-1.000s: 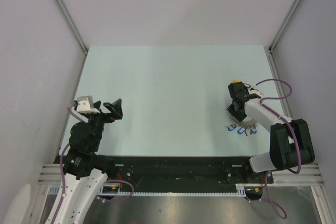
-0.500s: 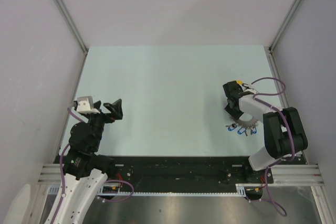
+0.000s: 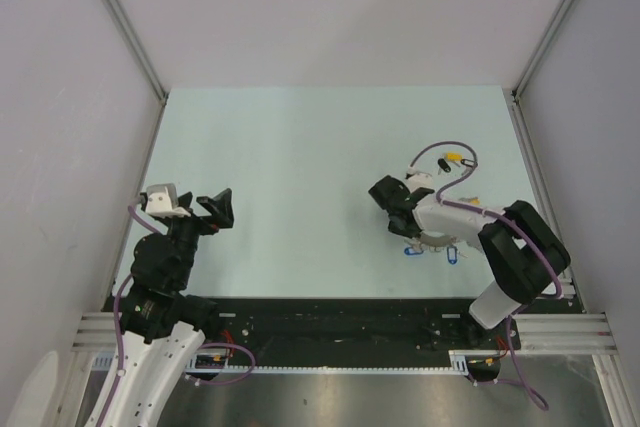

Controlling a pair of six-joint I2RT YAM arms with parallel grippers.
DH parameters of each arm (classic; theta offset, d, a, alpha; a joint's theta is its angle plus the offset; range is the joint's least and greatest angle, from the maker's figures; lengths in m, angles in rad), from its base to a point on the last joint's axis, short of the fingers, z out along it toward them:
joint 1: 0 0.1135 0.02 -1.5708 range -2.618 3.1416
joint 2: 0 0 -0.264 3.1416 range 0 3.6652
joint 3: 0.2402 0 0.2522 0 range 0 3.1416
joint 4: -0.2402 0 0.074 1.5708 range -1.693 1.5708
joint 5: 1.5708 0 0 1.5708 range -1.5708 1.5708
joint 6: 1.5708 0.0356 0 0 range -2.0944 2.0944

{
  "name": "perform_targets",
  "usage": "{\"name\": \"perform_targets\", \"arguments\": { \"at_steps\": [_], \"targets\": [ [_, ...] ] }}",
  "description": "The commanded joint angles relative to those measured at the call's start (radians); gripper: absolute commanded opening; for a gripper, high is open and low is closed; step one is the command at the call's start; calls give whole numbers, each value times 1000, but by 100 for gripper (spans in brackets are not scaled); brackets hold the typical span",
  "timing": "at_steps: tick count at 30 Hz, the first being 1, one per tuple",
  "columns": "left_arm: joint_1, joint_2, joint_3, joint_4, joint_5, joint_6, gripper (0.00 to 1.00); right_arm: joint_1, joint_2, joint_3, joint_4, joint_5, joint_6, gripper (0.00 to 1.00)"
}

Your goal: Put the keys on the keyring

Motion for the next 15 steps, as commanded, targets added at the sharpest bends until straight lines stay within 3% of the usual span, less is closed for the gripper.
{"name": "perform_targets", "arguments": {
  "at_steps": [1,3,7,12,15],
  "targets": [
    [-6,-8,4,8,-9,-28,100,173,56,27,100,-157,-96,0],
    [-6,-6,4,8,-8,-30,100,274,84,54,163,-214,-204,0],
    [-6,-2,6,5,-11,-31,100,417,156,186,120,-252,-374,0],
    [-6,3,6,5,-9,-32,100,488,130,200,-18,-239,-388,0],
    [-6,7,4,6,-8,-32,100,489,101,194,-110,-187,-343,7]
  ]
}}
